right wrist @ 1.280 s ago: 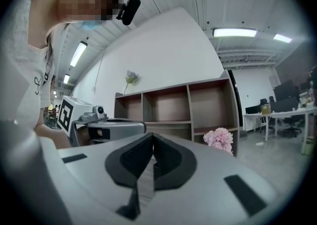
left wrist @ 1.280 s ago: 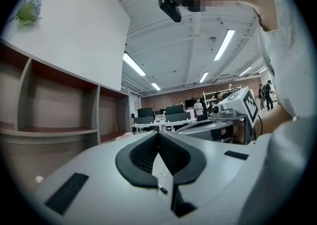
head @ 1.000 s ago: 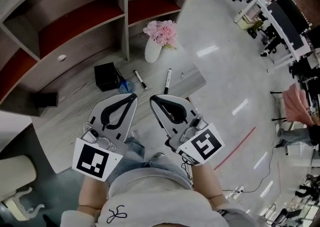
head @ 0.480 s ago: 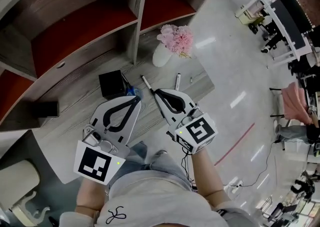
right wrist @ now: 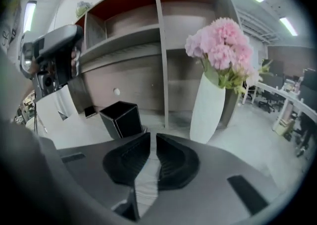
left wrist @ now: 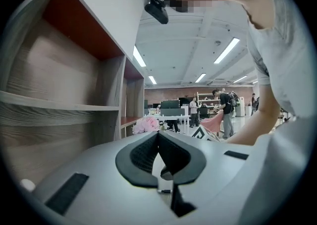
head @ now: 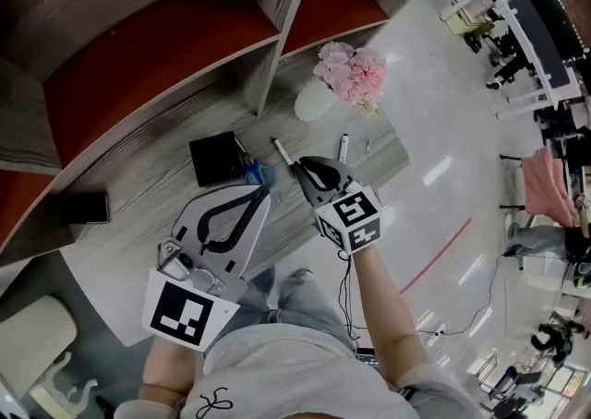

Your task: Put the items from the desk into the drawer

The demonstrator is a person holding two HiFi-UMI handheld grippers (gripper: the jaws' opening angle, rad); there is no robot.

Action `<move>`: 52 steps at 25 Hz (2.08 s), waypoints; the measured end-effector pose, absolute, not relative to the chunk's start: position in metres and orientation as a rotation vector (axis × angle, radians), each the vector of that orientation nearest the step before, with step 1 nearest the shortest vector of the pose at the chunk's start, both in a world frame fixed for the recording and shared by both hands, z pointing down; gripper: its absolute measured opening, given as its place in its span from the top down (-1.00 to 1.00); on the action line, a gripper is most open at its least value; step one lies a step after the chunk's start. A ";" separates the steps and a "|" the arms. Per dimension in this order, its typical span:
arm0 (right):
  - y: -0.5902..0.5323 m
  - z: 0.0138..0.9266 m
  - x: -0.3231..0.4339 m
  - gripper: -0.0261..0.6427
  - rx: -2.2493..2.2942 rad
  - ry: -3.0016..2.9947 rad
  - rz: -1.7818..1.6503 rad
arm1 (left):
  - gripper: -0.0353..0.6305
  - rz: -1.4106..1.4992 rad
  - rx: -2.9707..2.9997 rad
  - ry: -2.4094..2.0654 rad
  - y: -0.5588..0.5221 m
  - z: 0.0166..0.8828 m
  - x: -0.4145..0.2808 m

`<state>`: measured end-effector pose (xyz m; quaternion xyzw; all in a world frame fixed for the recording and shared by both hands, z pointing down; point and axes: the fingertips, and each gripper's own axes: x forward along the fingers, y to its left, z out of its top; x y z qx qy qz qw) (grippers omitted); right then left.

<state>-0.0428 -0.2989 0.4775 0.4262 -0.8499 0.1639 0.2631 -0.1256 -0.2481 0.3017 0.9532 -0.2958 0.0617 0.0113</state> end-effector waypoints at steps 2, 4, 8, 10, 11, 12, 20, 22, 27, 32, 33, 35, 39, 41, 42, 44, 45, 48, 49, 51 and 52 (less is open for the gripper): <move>-0.302 0.499 -0.042 0.78 1.137 -2.251 0.483 | 0.87 0.191 2.968 -0.918 -0.251 0.305 -0.128; -0.303 0.518 -0.041 0.78 1.120 -2.204 0.511 | 0.87 0.187 2.963 -0.914 -0.253 0.308 -0.129; -0.303 0.551 -0.035 0.76 1.096 -2.122 0.561 | 0.87 0.178 2.949 -0.914 -0.256 0.313 -0.131; -0.302 0.564 -0.032 0.74 1.084 -2.083 0.581 | 0.86 0.182 2.947 -0.914 -0.257 0.316 -0.132; -0.301 0.571 -0.032 0.74 1.073 -2.062 0.588 | 0.86 0.187 2.946 -0.915 -0.258 0.317 -0.133; -0.299 0.579 -0.031 0.74 1.059 -2.040 0.595 | 0.87 0.193 2.942 -0.916 -0.259 0.319 -0.134; -0.295 0.597 -0.032 0.74 1.026 -2.001 0.587 | 0.86 0.206 2.920 -0.939 -0.263 0.325 -0.136; -0.295 0.597 -0.032 0.75 1.019 -1.993 0.579 | 0.86 0.207 2.922 -0.936 -0.262 0.325 -0.134; -0.293 0.588 -0.036 0.77 1.022 -2.010 0.519 | 0.87 0.212 2.934 -0.930 -0.257 0.322 -0.129; -0.293 0.559 -0.036 0.77 1.081 -2.087 0.512 | 0.87 0.219 2.948 -0.917 -0.253 0.320 -0.120; -0.292 0.552 -0.035 0.77 1.092 -2.104 0.508 | 0.87 0.216 2.952 -0.909 -0.251 0.319 -0.116; -0.290 0.537 -0.031 0.77 1.119 -2.137 0.498 | 0.86 0.208 2.963 -0.887 -0.248 0.316 -0.107; -0.281 0.499 -0.017 0.77 1.188 -2.201 0.448 | 0.87 0.188 2.994 -0.833 -0.237 0.309 -0.085; -0.275 0.475 -0.011 0.77 1.232 -2.244 0.417 | 0.87 0.180 3.010 -0.801 -0.232 0.304 -0.075; -0.272 0.462 -0.008 0.77 1.256 -2.266 0.402 | 0.87 0.176 3.018 -0.785 -0.229 0.302 -0.069; -0.262 0.437 -0.001 0.77 1.306 -2.305 0.370 | 0.86 0.171 3.036 -0.754 -0.223 0.298 -0.058; -0.256 0.425 0.003 0.77 1.334 -2.323 0.354 | 0.87 0.169 3.044 -0.737 -0.220 0.297 -0.053; -0.234 0.391 0.017 0.77 1.415 -2.365 0.305 | 0.87 0.157 3.065 -0.685 -0.208 0.291 -0.037; -0.227 0.381 0.023 0.77 1.440 -2.375 0.289 | 0.87 0.152 3.071 -0.668 -0.204 0.290 -0.030; -0.213 0.361 0.036 0.77 1.492 -2.396 0.260 | 0.87 0.143 3.084 -0.631 -0.197 0.286 -0.015; -0.205 0.352 0.043 0.77 1.520 -2.405 0.247 | 0.87 0.137 3.092 -0.612 -0.193 0.284 -0.007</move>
